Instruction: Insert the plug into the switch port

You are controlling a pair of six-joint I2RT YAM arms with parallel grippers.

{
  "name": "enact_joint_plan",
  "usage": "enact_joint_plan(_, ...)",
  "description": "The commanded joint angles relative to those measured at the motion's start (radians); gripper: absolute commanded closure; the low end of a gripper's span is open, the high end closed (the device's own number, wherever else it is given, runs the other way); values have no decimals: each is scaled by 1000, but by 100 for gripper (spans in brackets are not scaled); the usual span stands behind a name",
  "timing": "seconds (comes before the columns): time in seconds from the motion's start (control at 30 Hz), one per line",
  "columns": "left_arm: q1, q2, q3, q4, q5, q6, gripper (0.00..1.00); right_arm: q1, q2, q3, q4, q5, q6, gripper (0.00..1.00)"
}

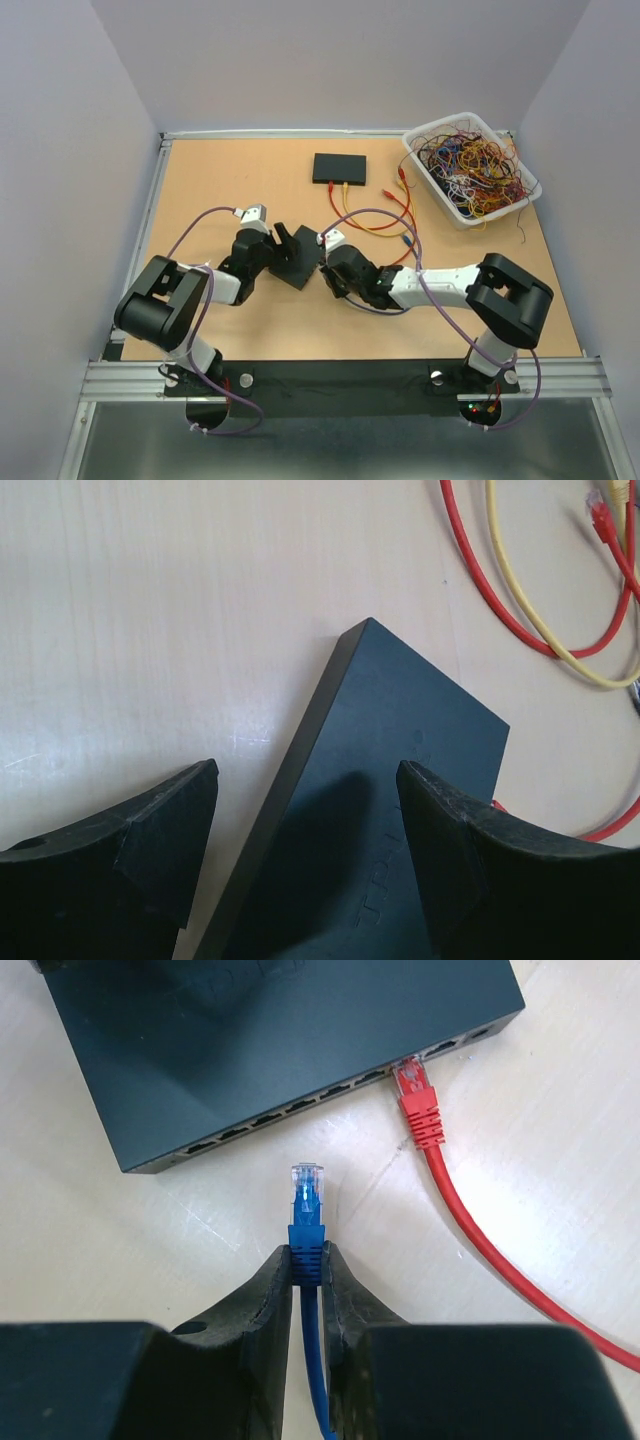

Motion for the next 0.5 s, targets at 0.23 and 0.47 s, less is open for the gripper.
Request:
enact_joint_plan(0.23, 2, 58, 2, 164, 189, 29, 18, -5, 3, 24, 12, 2, -16, 99)
enact_joint_plan(0.47, 2, 114, -2, 238, 243, 21, 20, -5, 38, 64, 11, -8, -31, 100)
